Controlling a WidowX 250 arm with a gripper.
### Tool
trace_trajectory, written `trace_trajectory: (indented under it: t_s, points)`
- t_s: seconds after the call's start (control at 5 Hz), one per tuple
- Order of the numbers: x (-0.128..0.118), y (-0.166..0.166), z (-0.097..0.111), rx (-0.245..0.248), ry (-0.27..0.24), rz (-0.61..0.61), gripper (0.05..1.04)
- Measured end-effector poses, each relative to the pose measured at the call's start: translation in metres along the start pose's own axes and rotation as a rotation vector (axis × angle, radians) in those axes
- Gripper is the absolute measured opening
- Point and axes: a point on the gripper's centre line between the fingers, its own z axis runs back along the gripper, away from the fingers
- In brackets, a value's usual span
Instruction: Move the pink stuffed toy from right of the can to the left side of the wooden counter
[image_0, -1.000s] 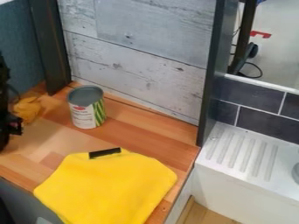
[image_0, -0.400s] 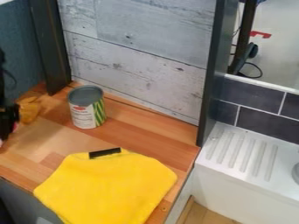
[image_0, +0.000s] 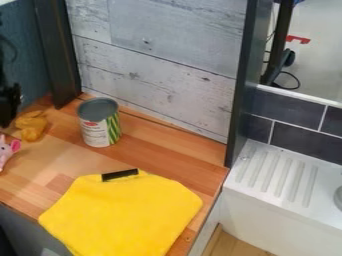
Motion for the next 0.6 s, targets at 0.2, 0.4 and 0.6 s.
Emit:
trace_trajectory:
  t_s: [0.2, 0.4, 0.6]
  points:
    - [-0.021, -0.029, 0.022, -0.098, 0.044, -0.138, 1.001]
    - [-0.035, -0.052, 0.033, -0.209, 0.073, -0.245, 1.001]
    - [-0.043, -0.064, 0.037, -0.295, 0.104, -0.275, 1.001]
